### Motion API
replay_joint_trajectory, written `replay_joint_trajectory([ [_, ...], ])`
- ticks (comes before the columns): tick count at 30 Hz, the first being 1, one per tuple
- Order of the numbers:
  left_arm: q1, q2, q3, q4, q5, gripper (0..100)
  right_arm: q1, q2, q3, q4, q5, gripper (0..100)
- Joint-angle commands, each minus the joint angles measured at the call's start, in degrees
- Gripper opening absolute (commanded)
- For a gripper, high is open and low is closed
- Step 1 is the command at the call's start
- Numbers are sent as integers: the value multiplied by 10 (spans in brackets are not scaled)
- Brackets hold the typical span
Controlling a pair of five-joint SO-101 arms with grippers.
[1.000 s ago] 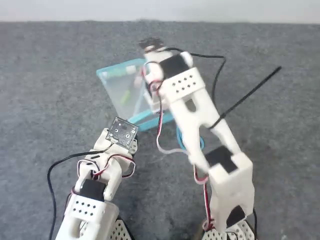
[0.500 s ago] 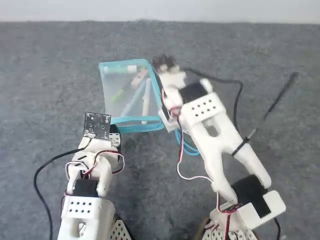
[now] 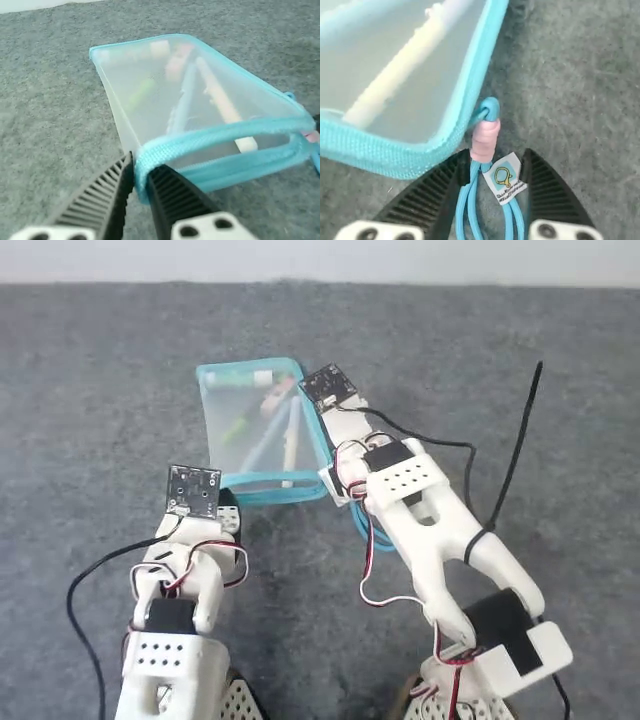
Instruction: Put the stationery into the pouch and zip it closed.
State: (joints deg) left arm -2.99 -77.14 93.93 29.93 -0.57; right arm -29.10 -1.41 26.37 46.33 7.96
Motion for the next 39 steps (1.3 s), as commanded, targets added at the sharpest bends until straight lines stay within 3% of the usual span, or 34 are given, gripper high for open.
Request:
replay_joint_trajectory([
  [1, 0, -9, -40, -19, 9, 12, -11, -2, -6, -29, 13, 214],
  [6, 1, -9, -41, -19, 9, 12, -12, 68, -13, -72, 15, 216],
  [15, 1, -9, -42, -19, 9, 12, -10, 142, -88, -22, 11, 211],
  [19, 1, -9, -42, -19, 9, 12, -8, 165, -119, -6, 10, 128],
  [24, 14, -9, -40, -18, 9, 12, -8, 165, -125, -6, 11, 3],
  [31, 18, -8, -39, -18, 9, 12, -7, 154, -126, 55, 15, 7],
  [39, 19, -8, -30, -19, 9, 12, 8, 44, -73, 88, 14, 7],
])
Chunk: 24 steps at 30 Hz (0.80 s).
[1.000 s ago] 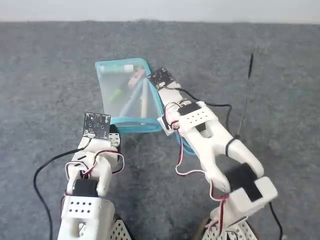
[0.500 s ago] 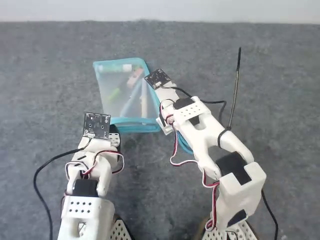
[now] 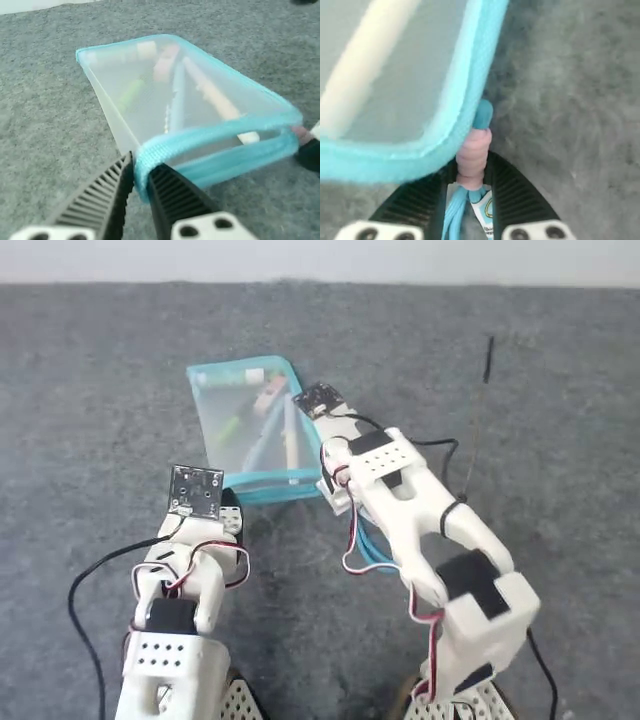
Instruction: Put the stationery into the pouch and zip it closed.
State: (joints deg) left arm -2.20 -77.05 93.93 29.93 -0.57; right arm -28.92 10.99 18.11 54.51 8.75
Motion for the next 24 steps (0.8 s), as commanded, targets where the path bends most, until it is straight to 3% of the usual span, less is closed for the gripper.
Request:
replay_joint_trajectory([
  [1, 11, -9, -30, -19, 9, 12, 7, -97, 25, 4, 6, 7],
  [15, 40, -6, -27, -18, -11, 12, 0, -429, 206, 36, 7, 6],
  [24, 62, -4, -26, -18, -15, 11, -101, -644, 282, 73, 69, 6],
])
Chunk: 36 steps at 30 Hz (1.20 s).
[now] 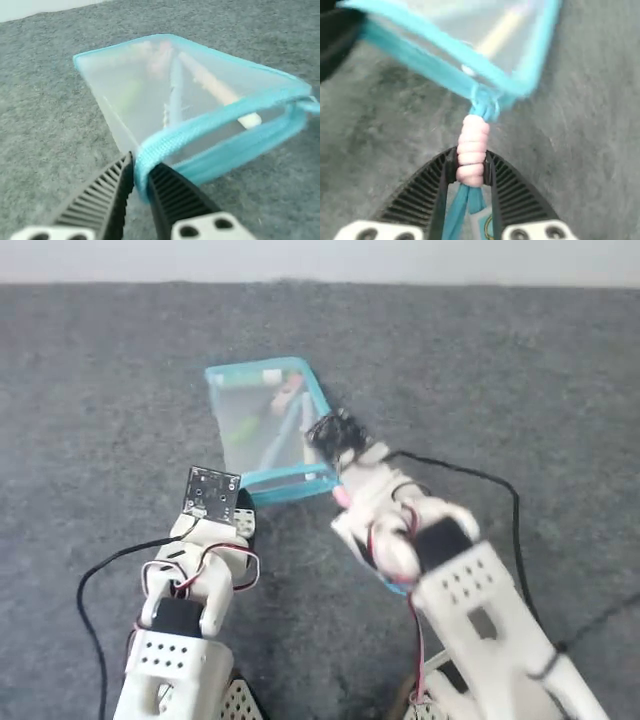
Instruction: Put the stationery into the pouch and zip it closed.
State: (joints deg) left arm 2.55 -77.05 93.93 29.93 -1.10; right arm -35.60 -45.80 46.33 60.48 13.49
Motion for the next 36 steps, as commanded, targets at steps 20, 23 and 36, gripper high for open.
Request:
replay_joint_trajectory([
  [20, 58, -4, -30, -15, -6, 10, -273, -99, 32, 71, 135, 9],
  [23, 54, -4, -30, -15, -6, 10, -231, -102, 30, 85, 135, 52],
  [36, -6, -4, -42, -15, 6, 10, -164, -133, -19, 211, 135, 332],
])
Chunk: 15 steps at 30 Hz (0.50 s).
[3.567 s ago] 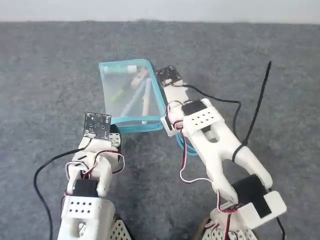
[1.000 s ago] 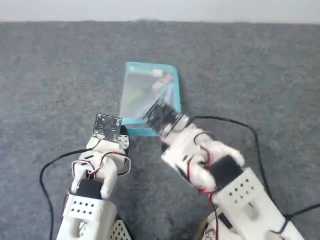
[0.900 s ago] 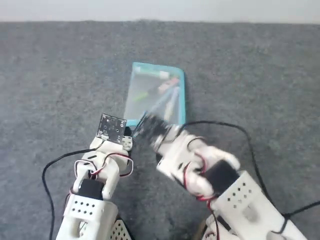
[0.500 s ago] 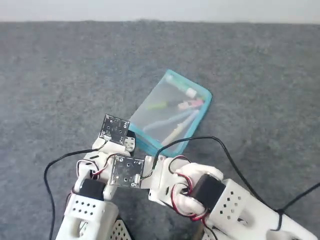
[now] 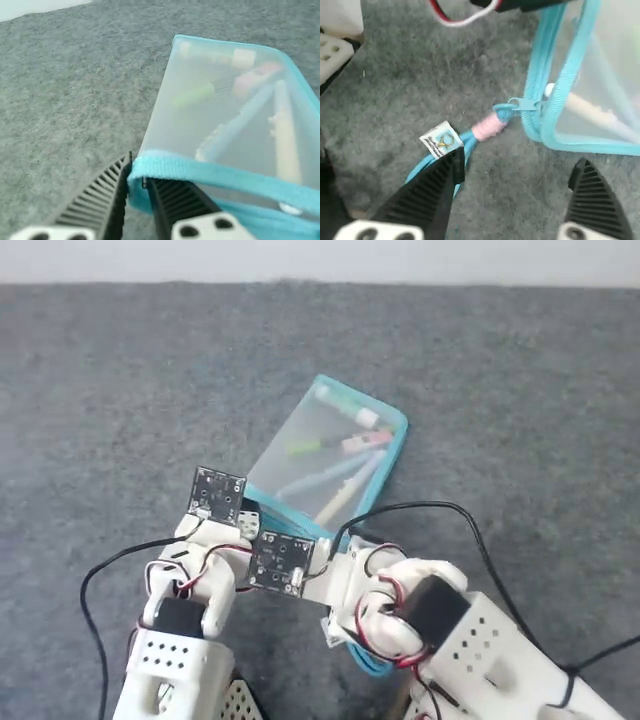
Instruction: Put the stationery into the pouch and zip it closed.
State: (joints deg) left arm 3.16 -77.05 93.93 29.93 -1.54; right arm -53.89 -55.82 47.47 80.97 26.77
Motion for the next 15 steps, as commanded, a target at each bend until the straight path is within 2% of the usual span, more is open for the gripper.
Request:
replay_joint_trajectory([
  [1, -12, -4, -42, -15, 11, 10, 32, -37, -24, 0, 4, 333],
  [4, -12, -4, -43, -15, 10, 10, 70, -44, 25, -58, 5, 333],
  [8, -12, -4, -44, -15, -7, 10, 80, -44, 116, -153, 30, 333],
  [13, -12, -8, -44, -11, -12, 10, 89, -44, 149, -193, 36, 333],
  [15, -11, -9, -64, 23, -12, 10, 101, -43, 157, -209, 37, 333],
])
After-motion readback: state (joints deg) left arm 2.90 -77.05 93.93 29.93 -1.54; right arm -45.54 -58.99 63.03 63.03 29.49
